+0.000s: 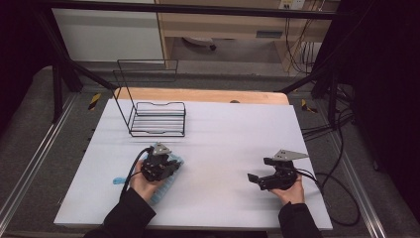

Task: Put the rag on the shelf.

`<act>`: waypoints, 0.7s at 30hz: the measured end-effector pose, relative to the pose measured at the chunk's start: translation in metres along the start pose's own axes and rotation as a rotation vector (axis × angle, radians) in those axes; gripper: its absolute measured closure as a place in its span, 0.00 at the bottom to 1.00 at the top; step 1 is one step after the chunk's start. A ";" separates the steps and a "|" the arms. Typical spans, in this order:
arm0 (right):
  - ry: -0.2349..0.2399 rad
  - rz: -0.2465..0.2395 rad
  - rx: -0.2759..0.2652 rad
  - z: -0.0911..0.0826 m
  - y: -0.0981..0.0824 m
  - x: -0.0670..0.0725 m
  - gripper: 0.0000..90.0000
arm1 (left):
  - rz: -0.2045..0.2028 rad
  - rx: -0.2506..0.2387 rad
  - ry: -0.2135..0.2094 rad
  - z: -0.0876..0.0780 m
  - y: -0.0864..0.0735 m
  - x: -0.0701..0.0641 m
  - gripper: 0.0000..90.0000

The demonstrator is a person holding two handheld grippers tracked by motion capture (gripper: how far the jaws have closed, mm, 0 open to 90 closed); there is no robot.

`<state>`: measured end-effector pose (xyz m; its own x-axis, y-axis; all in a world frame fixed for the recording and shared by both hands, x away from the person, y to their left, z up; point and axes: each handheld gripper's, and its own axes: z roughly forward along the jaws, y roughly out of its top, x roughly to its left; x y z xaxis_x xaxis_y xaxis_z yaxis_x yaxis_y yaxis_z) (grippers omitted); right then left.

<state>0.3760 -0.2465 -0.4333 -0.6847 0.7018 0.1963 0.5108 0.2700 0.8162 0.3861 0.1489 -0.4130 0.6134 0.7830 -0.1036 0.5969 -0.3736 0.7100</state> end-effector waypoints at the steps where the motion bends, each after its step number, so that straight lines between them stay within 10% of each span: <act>1: 0.000 0.001 0.000 0.000 0.000 0.000 0.02 | 0.001 0.003 0.003 0.002 0.001 -0.001 0.92; 13: 0.001 0.004 -0.001 0.000 0.000 0.001 0.03 | -0.011 0.043 -0.041 0.029 0.003 -0.005 0.81; 21: 0.011 0.011 -0.014 0.001 0.002 0.005 0.05 | 0.046 -0.034 -0.069 -0.018 0.004 0.020 0.51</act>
<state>0.3739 -0.2415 -0.4317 -0.6846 0.6976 0.2113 0.5113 0.2529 0.8213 0.3912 0.1716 -0.3995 0.6750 0.7285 -0.1170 0.5497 -0.3907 0.7384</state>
